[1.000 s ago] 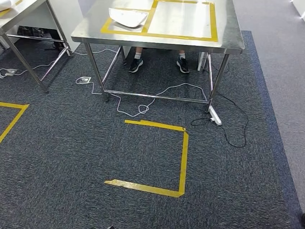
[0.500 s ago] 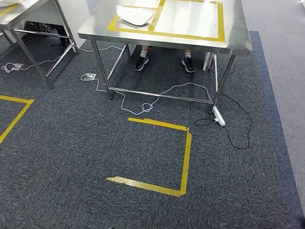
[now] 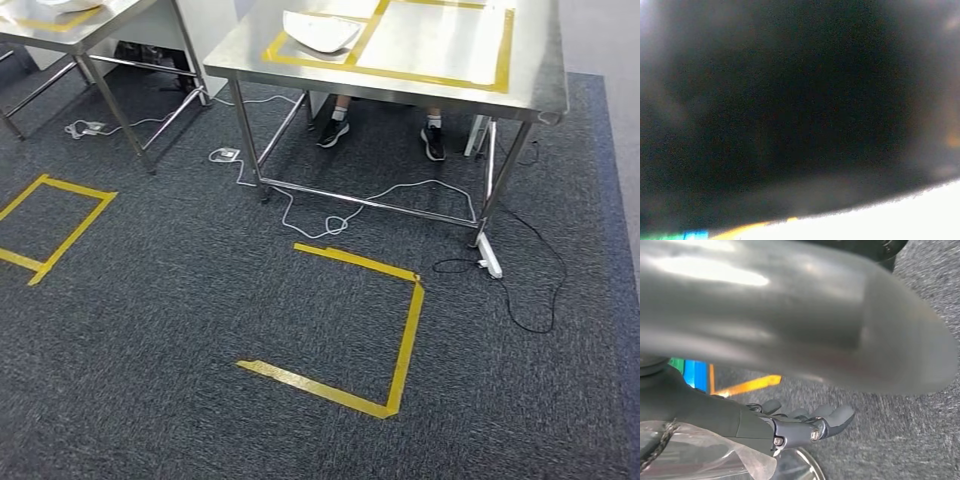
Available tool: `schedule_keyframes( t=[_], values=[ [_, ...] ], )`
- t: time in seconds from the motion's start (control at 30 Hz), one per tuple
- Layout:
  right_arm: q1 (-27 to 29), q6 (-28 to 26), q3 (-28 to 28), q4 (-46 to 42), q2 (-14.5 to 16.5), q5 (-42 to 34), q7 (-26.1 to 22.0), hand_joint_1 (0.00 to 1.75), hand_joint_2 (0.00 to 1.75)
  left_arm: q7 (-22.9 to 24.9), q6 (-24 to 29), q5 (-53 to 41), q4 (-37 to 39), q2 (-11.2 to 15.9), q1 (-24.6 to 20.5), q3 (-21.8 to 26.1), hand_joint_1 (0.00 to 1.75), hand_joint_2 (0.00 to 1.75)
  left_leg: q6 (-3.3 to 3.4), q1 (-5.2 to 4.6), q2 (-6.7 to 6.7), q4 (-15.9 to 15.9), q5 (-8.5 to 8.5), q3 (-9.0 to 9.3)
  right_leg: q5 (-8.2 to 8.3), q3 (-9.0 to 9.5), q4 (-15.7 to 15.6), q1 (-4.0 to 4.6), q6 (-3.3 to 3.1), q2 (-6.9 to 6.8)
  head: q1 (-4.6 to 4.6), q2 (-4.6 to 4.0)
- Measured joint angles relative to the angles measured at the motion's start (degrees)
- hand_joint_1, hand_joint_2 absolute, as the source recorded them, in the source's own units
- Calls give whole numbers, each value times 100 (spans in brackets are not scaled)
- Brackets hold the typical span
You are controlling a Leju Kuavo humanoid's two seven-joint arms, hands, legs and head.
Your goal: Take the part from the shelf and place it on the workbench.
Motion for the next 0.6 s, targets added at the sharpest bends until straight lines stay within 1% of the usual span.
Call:
schedule_keyframes(
  t=[0.03,0.07,0.1,0.13,0.17,0.2,0.23,0.27,0.3,0.33,0.37,0.4,0.43,0.47,0.5,0.53,0.57,0.6],
  values=[
    [2,0,1,0,-1,0,1,0,0,0,0,0,4,0,5,0,0,0,17,-6,9,244,-70,-88,2,4,2,19,-6,-77,2,0],
    [0,0,2,0,-1,0,0,0,0,0,0,0,8,0,13,-1,0,0,46,-17,19,266,-19,-71,1,9,3,34,-10,-147,1,0],
    [-6,0,8,0,-2,0,-1,0,0,0,0,0,11,0,19,-1,0,0,86,-36,43,52,141,56,-3,22,3,46,-12,-212,1,1],
    [-12,0,15,0,-2,0,-1,0,0,0,1,0,12,1,22,-2,0,0,140,-67,115,-324,357,256,-11,37,3,55,-11,-275,1,1],
    [-17,1,23,0,-1,0,-3,0,0,0,2,0,12,3,18,-2,0,0,199,-115,256,-720,523,458,-27,40,5,71,0,-333,2,1],
    [-20,2,30,0,-1,-1,-4,0,0,0,3,0,12,3,8,-3,0,0,244,-159,383,-1055,621,617,-45,42,11,86,21,-387,-1,1],
    [-22,4,33,0,-1,-1,-4,0,0,0,5,0,13,4,-2,-5,0,0,270,-196,483,-1256,650,701,-61,44,14,99,45,-447,3,1],
    [-24,5,35,0,-1,-2,-4,0,0,0,6,1,14,5,-6,-8,0,0,277,-222,516,-1330,625,715,-70,44,11,110,72,-508,4,1],
    [-33,7,36,0,-2,-2,-4,0,0,0,6,1,17,4,-2,-10,0,0,277,-225,458,-1366,622,704,-72,64,2,111,100,-576,4,2],
    [-44,7,37,0,-2,-2,-3,0,0,0,7,2,21,4,11,-11,0,0,281,-215,392,-1385,638,699,-90,72,3,101,131,-570,10,2],
    [-54,8,39,0,-3,-2,-4,0,0,1,8,2,24,4,21,-11,0,0,295,-204,324,-1408,656,699,-151,52,60,88,160,-457,15,1],
    [-56,9,40,0,-3,-2,-6,0,0,1,9,2,27,2,21,-11,0,0,314,-189,254,-1431,677,701,-268,-14,222,76,185,-289,23,1],
    [-47,9,41,0,-4,-2,-6,0,0,2,10,2,28,-2,13,-14,0,0,331,-178,185,-1443,696,702,-436,-146,507,64,200,-86,32,1],
    [-31,9,42,0,-4,-2,-5,0,0,2,11,2,30,-7,4,-18,0,0,349,-183,109,-1443,706,690,-625,-327,895,64,204,61,40,1],
    [-15,5,42,0,-4,-2,-3,0,0,2,11,2,32,-13,-2,-22,0,0,362,-192,27,-1442,714,681,-775,-526,1291,67,203,126,42,2],
    [-3,2,42,0,-4,-2,-1,0,0,2,11,2,34,-16,0,-26,0,0,370,-204,-56,-1441,719,677,-834,-684,1571,72,196,153,42,2],
    [1,-2,42,0,-5,-2,0,0,0,2,11,2,36,-17,7,-28,0,0,375,-220,-139,-1440,724,678,-774,-758,1651,76,180,166,41,2],
    [1,-4,43,0,-6,-2,1,0,0,2,11,2,38,-18,13,-30,0,0,378,-235,-223,-1439,728,683,-602,-719,1493,80,156,183,40,2]
  ],
)
